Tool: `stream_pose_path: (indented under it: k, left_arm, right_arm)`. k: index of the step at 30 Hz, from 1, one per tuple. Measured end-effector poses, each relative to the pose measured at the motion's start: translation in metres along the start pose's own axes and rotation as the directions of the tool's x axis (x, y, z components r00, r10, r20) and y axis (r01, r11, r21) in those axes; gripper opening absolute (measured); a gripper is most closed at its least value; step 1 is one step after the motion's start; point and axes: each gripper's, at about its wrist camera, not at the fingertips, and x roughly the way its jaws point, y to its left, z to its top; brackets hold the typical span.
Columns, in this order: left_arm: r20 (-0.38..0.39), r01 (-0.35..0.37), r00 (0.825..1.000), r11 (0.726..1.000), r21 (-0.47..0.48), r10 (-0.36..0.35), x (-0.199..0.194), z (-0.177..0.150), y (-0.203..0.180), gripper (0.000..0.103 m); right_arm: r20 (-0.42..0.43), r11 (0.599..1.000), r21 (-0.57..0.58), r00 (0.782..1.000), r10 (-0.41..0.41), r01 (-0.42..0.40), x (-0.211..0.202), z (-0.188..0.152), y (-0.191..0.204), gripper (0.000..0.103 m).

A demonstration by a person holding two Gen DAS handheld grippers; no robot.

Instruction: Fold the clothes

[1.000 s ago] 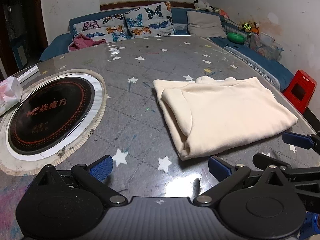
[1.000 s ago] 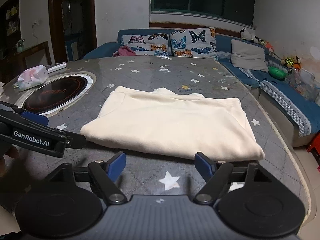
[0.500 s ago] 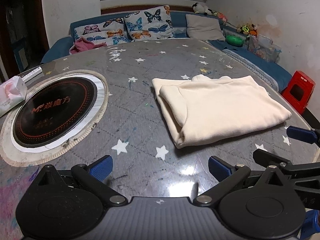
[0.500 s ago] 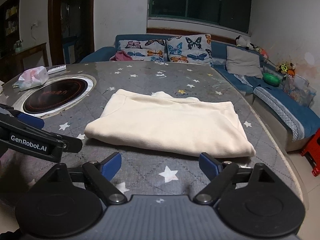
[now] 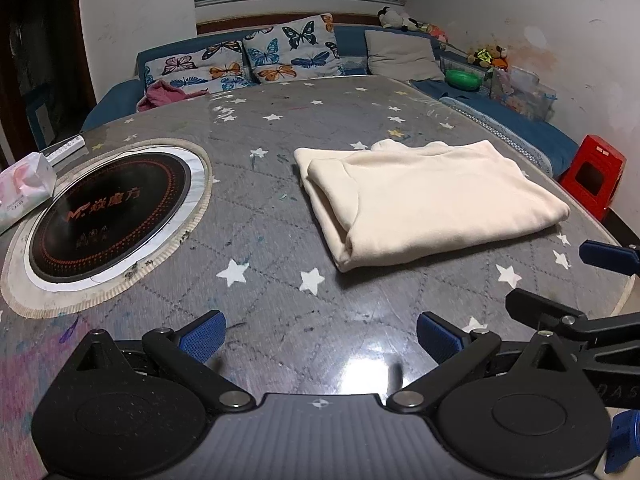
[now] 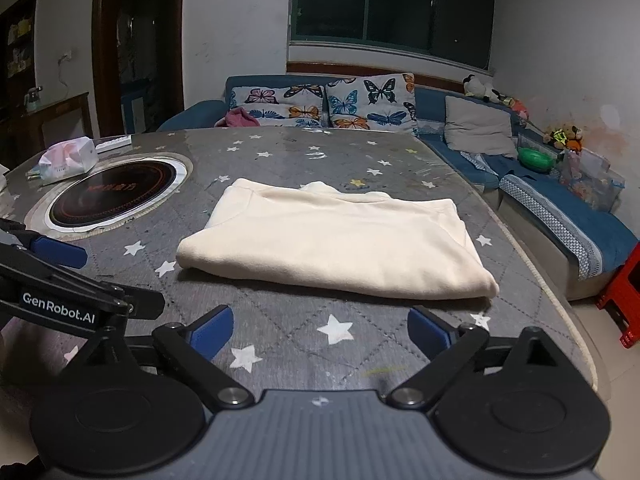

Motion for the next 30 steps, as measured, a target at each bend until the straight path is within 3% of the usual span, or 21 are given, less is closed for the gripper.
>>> stream_pose_path:
  k: [30]
  left_arm:
    - [0.027, -0.012, 1.0, 0.999, 0.03, 0.012, -0.015, -0.011, -0.011, 0.103]
  right_arm:
    - [0.028, 1.0, 0.015, 0.999, -0.022, 0.022, -0.017, -0.011, -0.002, 0.103]
